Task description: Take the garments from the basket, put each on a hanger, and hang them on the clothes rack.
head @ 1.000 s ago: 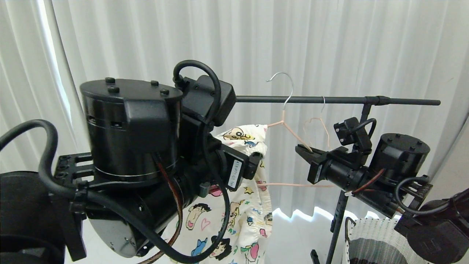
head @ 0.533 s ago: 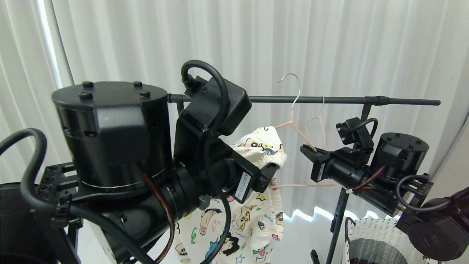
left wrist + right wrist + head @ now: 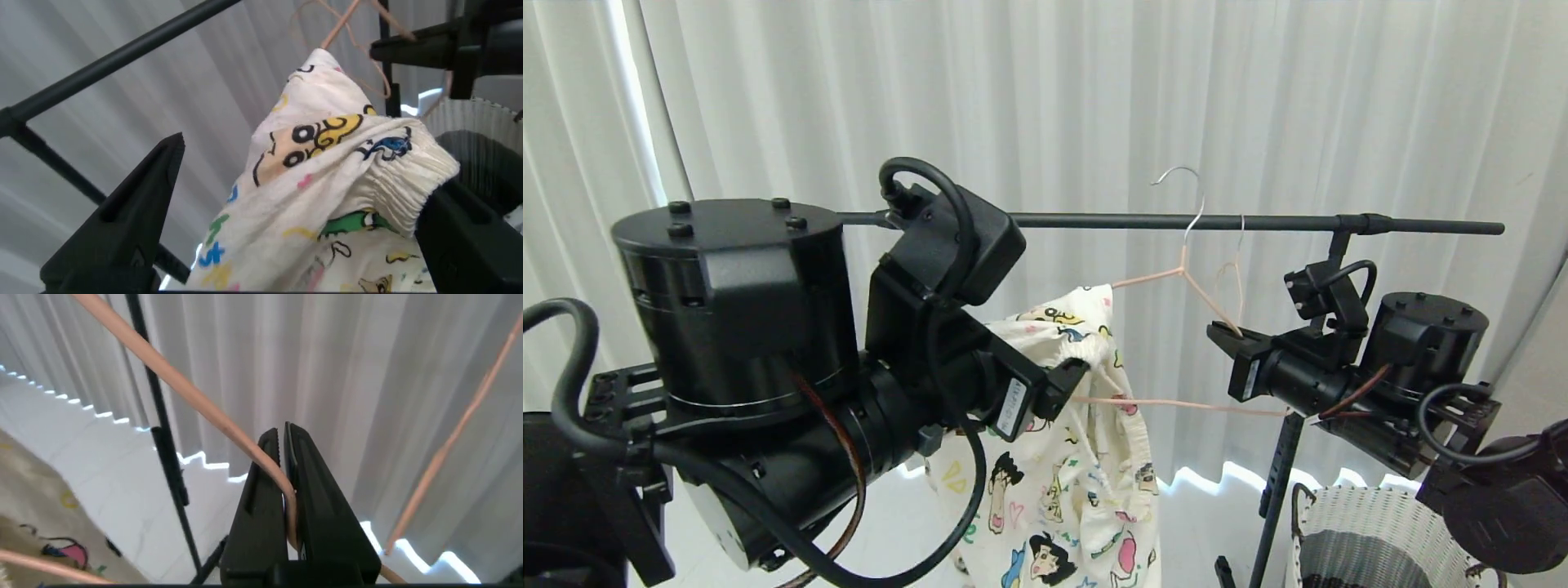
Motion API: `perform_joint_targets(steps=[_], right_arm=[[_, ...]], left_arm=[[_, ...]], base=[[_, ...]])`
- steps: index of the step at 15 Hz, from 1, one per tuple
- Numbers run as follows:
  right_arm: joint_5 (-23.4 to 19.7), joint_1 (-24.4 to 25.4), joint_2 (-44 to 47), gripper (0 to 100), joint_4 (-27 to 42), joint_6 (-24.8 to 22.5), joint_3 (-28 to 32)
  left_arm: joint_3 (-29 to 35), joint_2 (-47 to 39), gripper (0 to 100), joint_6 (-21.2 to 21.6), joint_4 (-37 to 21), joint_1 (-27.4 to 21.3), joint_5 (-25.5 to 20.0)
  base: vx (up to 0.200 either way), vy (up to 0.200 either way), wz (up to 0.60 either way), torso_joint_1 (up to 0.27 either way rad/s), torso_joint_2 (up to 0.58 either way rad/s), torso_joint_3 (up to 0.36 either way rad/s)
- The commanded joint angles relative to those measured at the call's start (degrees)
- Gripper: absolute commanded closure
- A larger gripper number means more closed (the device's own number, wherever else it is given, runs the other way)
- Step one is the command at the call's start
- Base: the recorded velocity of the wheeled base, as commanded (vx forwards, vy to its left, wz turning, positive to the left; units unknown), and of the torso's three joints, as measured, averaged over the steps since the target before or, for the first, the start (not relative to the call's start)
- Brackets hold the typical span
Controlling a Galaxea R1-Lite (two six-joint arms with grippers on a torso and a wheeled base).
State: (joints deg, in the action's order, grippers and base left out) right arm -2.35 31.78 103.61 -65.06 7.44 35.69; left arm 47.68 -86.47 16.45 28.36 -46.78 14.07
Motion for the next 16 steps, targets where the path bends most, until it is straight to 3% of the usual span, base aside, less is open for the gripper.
perform_joint_targets(steps=[1, 6, 10, 13, 16], right_arm=[[1.0, -1.5, -1.6, 100, 2.0, -0.5, 0.0], [7.3, -0.9, -7.2, 100, 12.8, -1.7, 0.3], [8.0, -1.1, -8.1, 100, 12.4, -1.3, 0.3], [7.6, -1.0, -8.2, 100, 7.8, -3.1, -0.2], [3.8, -1.0, -10.8, 100, 6.9, -5.8, -2.9]], left_arm=[[-0.7, 1.2, 0, 0.0, 0.0, 2.0, 0.1], [1.2, -2.6, 0, -0.1, 0.8, 2.8, 0.1], [1.5, -3.4, 0, -0.5, 2.0, 3.4, 0.1], [0.1, -2.5, 0, -0.5, 2.1, 5.7, -0.2], [-4.9, 1.0, 0, -0.2, 2.1, 10.7, -7.8]], base=[[0.0, 0.0, 0.0, 0.0, 0.0, 0.0], [0.0, 0.0, 0.0, 0.0, 0.0, 0.0], [0.0, 0.0, 0.0, 0.0, 0.0, 0.0], [0.0, 0.0, 0.0, 0.0, 0.0, 0.0], [0.0, 0.0, 0.0, 0.0, 0.0, 0.0]])
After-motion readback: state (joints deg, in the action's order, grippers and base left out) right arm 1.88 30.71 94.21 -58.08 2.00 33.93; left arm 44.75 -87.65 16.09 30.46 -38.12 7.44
